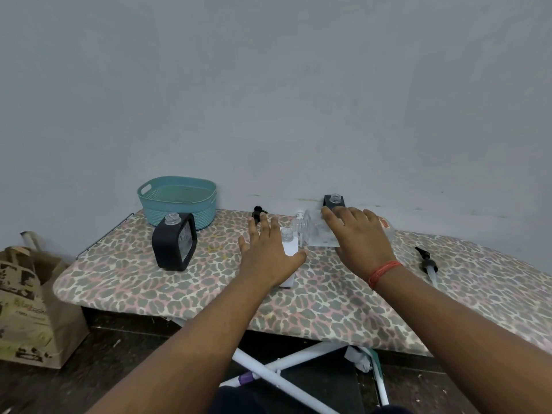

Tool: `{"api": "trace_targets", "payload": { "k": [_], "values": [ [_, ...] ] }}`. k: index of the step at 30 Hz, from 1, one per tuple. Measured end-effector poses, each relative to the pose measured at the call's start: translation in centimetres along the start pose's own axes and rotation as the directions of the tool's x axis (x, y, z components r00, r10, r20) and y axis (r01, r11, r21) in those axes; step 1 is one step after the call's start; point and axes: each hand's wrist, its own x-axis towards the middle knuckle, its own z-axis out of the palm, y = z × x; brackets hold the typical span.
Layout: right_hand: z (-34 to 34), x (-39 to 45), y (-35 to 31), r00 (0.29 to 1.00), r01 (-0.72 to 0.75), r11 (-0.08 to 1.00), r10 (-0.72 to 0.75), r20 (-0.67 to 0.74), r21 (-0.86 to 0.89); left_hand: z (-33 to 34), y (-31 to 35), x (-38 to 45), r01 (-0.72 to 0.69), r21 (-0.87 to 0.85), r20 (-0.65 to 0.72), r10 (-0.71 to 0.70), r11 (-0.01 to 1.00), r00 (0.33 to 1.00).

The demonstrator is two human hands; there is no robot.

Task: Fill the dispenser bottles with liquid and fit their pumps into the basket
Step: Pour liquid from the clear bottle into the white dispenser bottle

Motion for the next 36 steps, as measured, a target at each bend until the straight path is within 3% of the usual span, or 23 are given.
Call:
{"api": "trace_targets", "payload": {
  "k": [36],
  "values": [
    [-1.8,0.9,0.4,0.995,0.082,0.985,-0.072,0.071,-0.149,0.0,0.1,0.1,0.005,0.023,0.025,-0.005,1.0,1.0]
  ]
}}
